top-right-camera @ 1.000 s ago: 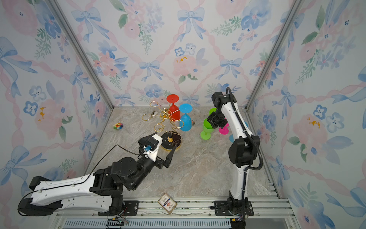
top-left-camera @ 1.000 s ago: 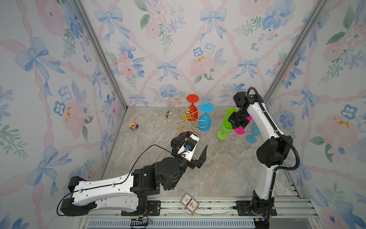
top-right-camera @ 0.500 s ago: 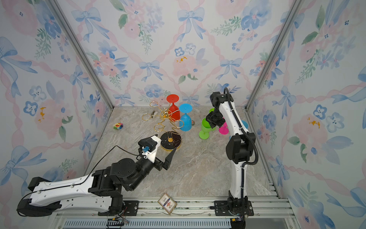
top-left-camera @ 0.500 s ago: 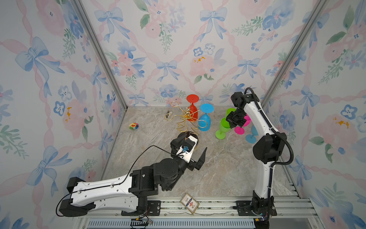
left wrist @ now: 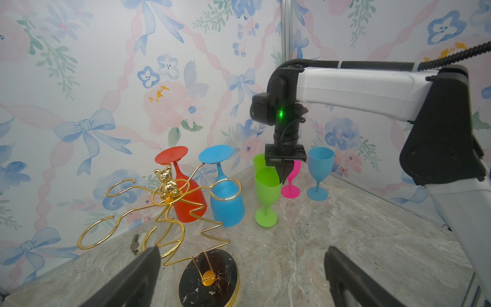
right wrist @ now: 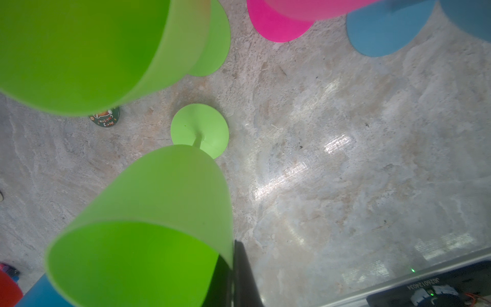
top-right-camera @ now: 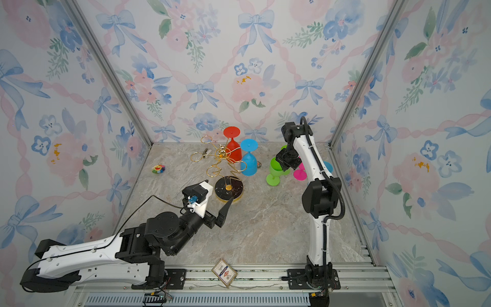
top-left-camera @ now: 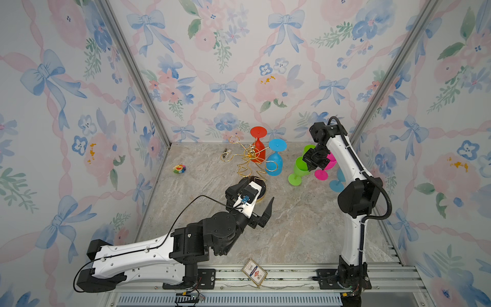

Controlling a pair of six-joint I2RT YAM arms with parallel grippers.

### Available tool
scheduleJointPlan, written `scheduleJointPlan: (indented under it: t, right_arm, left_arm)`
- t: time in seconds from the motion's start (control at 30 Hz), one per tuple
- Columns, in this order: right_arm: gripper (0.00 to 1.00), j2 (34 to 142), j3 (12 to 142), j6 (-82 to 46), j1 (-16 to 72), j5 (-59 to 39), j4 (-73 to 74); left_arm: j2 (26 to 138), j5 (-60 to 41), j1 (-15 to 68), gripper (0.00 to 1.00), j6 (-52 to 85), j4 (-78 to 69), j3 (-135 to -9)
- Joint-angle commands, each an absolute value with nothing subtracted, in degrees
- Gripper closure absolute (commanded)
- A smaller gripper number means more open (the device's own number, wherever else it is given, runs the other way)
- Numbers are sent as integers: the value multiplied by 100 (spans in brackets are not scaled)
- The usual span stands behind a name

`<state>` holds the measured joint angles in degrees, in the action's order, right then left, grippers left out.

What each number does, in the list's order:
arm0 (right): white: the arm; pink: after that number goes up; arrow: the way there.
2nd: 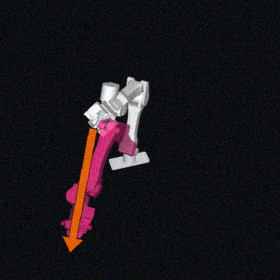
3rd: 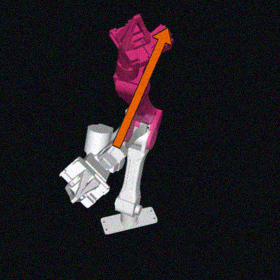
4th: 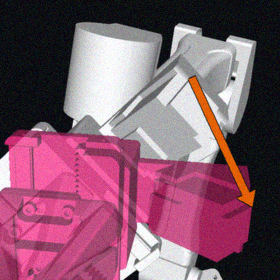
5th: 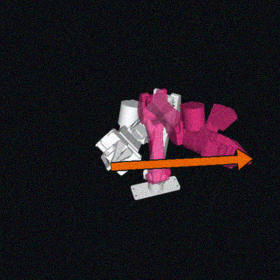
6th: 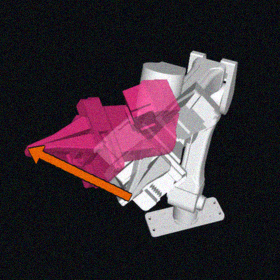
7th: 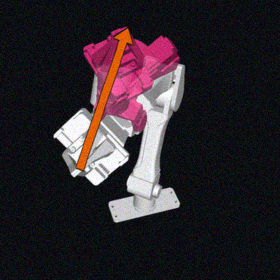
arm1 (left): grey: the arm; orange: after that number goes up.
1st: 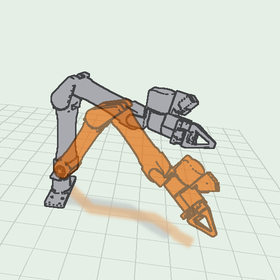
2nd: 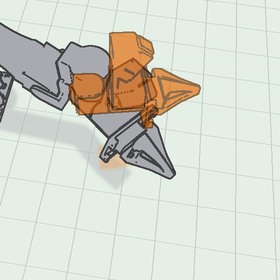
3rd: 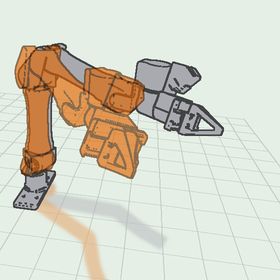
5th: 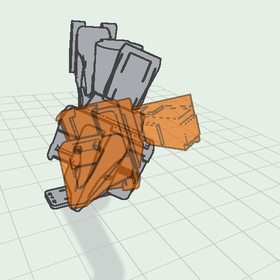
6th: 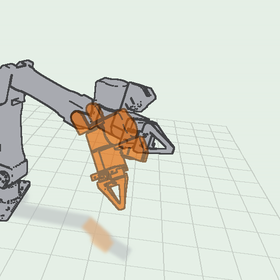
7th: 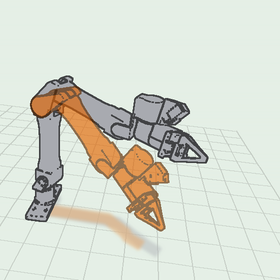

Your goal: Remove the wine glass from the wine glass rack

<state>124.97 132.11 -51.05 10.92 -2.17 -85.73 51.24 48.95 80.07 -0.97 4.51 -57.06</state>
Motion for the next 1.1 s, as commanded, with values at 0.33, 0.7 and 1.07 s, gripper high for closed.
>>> scheduleJointPlan:
  t: [0.33,0.7,1.07]
  right_arm:
    - [86,12577,13375,-5172,1071,-238,-8803]
    - [83,12396,13383,-5049,1046,-155,-8815]
    - [36,11819,13501,-4621,1128,-14,-8790]
  left_arm:
    - [4749,4932,7805,2,18,800,-5684]
    - [4798,4877,7761,2,7,890,-5729]
    - [4891,4532,7363,2,165,1019,-5736]
